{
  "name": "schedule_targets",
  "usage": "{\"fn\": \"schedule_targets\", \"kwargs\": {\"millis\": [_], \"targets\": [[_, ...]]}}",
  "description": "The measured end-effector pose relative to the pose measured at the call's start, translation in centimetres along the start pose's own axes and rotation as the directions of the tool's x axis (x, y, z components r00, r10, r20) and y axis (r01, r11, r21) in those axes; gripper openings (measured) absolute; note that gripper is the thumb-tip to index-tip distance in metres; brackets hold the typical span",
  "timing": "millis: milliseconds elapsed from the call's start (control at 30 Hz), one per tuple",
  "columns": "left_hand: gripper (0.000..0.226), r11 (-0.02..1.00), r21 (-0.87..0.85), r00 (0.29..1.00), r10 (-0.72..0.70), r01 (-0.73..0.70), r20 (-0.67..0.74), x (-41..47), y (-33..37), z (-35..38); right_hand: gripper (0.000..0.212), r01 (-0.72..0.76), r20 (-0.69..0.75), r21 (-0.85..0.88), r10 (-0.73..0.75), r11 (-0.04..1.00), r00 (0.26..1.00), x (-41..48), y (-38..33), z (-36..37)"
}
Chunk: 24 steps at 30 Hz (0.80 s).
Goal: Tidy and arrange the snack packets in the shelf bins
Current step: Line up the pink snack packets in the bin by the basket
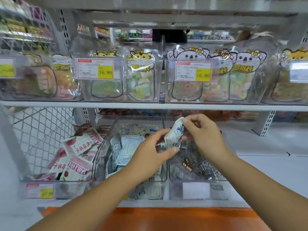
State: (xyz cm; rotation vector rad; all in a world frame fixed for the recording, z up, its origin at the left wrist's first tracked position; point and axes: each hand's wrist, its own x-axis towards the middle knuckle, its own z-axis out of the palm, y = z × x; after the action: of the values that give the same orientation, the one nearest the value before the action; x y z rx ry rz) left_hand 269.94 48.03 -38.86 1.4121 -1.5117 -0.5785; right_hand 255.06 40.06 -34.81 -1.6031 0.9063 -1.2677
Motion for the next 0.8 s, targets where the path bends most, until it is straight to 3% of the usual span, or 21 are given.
{"fn": "schedule_targets", "kwargs": {"millis": [133, 233, 300, 367, 467, 567, 633, 667, 800], "targets": [[0.025, 1.000, -0.023, 0.998, 0.008, -0.009, -0.055, -0.3, 1.1, -0.7, 0.007, 0.018, 0.078, 0.034, -0.020, 0.999, 0.997, -0.7, -0.8, 0.1], [0.017, 0.990, -0.108, 0.985, -0.105, 0.091, -0.134, -0.2, 0.4, -2.2, 0.012, 0.002, 0.233, 0.077, -0.020, 0.997, 0.972, -0.9, -1.0, -0.6], [0.016, 0.964, -0.175, 0.959, -0.230, 0.201, -0.168, 0.0, -0.1, -3.6, 0.020, 0.072, 0.311, -0.135, -0.027, 0.988, 0.950, -0.9, -0.2, -1.7], [0.022, 0.960, -0.007, 0.941, -0.277, 0.281, -0.193, -0.2, -1.2, -5.0, 0.020, 0.143, 0.348, -0.359, -0.010, 0.922, 0.938, -0.9, 0.7, -3.1], [0.053, 0.904, 0.285, 0.936, -0.253, 0.319, -0.245, -0.5, -3.2, -6.4, 0.018, 0.237, 0.423, -0.591, 0.046, 0.771, 0.905, -0.8, 1.3, -5.4], [0.073, 0.759, 0.604, 0.957, -0.085, 0.242, -0.276, -0.1, -4.4, -6.2, 0.010, 0.226, 0.484, -0.652, 0.168, 0.724, 0.859, -0.9, 1.4, -7.2], [0.065, 0.595, 0.800, 0.966, 0.152, 0.079, -0.209, 0.2, -3.8, -5.3, 0.012, 0.195, 0.507, -0.687, 0.269, 0.700, 0.819, -1.4, 1.8, -7.3], [0.059, 0.587, 0.809, 0.969, 0.207, -0.015, -0.132, 0.4, -3.0, -4.6, 0.020, 0.226, 0.510, -0.727, 0.289, 0.649, 0.810, -1.6, 2.5, -7.2], [0.063, 0.706, 0.651, 0.951, 0.107, -0.278, 0.291, 0.7, -1.4, -1.0, 0.065, 0.407, 0.486, -0.872, 0.388, 0.271, 0.784, -2.0, 4.4, -5.5]]}}
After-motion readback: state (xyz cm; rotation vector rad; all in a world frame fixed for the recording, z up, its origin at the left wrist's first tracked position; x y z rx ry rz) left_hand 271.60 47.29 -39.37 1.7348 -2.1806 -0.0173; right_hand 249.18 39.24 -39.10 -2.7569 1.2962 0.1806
